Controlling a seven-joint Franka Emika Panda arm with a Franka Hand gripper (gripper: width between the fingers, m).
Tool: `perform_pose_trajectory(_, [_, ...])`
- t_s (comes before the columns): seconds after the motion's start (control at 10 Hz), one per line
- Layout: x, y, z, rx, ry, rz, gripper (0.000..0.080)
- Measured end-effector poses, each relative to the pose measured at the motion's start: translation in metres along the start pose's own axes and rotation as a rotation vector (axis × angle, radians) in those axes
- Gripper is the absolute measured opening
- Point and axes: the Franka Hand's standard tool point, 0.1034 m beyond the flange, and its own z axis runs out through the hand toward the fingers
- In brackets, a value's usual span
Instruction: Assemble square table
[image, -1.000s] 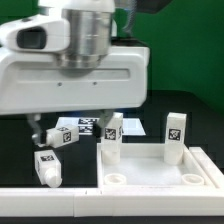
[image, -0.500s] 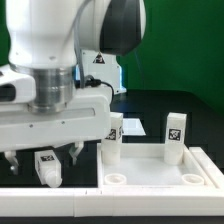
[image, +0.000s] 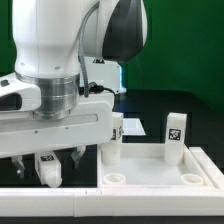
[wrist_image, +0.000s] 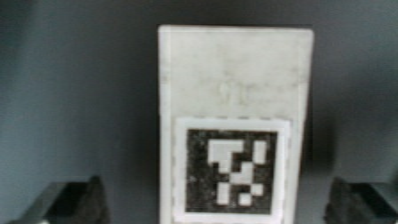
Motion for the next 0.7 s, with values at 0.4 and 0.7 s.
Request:
perform_pose_trajectory(0.4, [-0.019, 0.02, -0.028, -0.011, 0.015, -0.173, 0.0284])
perform_pose_trajectory(0.7, [-0.05, 0.04, -0.06, -0.041, 0.061, -0.423, 0.0284])
